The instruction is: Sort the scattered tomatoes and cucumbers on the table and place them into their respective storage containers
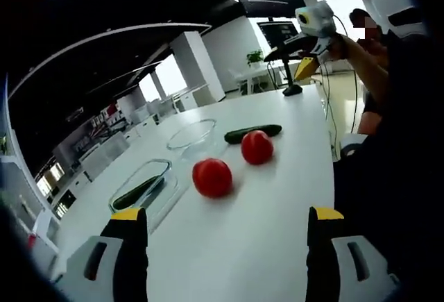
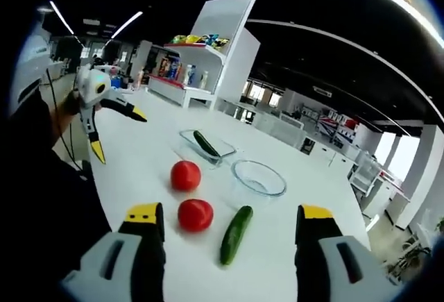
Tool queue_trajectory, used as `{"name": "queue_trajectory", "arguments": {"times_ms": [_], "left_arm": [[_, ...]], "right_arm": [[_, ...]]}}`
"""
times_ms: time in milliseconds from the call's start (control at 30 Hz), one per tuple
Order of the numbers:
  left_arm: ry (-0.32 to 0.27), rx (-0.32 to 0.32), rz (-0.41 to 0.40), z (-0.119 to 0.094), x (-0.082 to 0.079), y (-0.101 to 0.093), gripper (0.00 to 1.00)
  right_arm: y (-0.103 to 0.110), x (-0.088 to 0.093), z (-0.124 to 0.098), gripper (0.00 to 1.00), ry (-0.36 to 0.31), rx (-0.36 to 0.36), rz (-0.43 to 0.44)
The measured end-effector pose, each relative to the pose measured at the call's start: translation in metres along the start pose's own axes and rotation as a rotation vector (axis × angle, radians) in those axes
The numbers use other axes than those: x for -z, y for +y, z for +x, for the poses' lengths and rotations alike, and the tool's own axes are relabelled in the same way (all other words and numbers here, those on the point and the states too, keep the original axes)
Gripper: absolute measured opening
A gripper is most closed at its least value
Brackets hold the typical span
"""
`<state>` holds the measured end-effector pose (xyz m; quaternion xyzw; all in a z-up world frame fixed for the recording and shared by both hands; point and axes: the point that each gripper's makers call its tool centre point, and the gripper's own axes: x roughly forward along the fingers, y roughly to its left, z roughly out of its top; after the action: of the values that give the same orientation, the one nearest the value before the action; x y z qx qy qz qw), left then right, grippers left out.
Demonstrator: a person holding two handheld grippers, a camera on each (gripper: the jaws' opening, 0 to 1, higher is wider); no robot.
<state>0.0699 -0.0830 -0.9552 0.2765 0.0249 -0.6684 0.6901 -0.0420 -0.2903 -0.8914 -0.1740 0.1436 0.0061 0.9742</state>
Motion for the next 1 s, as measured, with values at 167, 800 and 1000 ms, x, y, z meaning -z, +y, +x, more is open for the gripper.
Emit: {"name": "queue_trajectory", "arguments": {"times_ms": [167, 800, 1000], "left_arm": [[-0.136, 0.118, -0.086, -0.01, -0.033, -0.022, 0.95], [-0.018, -0.02, -0.047, -0.03, -0.013, -0.002, 0.95], [-0.004, -0.026, -0.026, -0.034, -0.011, -0.001, 0.94]], "right_arm": [[0.014, -0.003, 0.024, 0.74, -0.004, -0.055, 0.02], [0.093, -0.012, 0.118, 0.79, 0.023, -0.278, 0.012], [0.101, -0.001, 0.15, 0.75, 0.067, -0.299, 0.008]]}}
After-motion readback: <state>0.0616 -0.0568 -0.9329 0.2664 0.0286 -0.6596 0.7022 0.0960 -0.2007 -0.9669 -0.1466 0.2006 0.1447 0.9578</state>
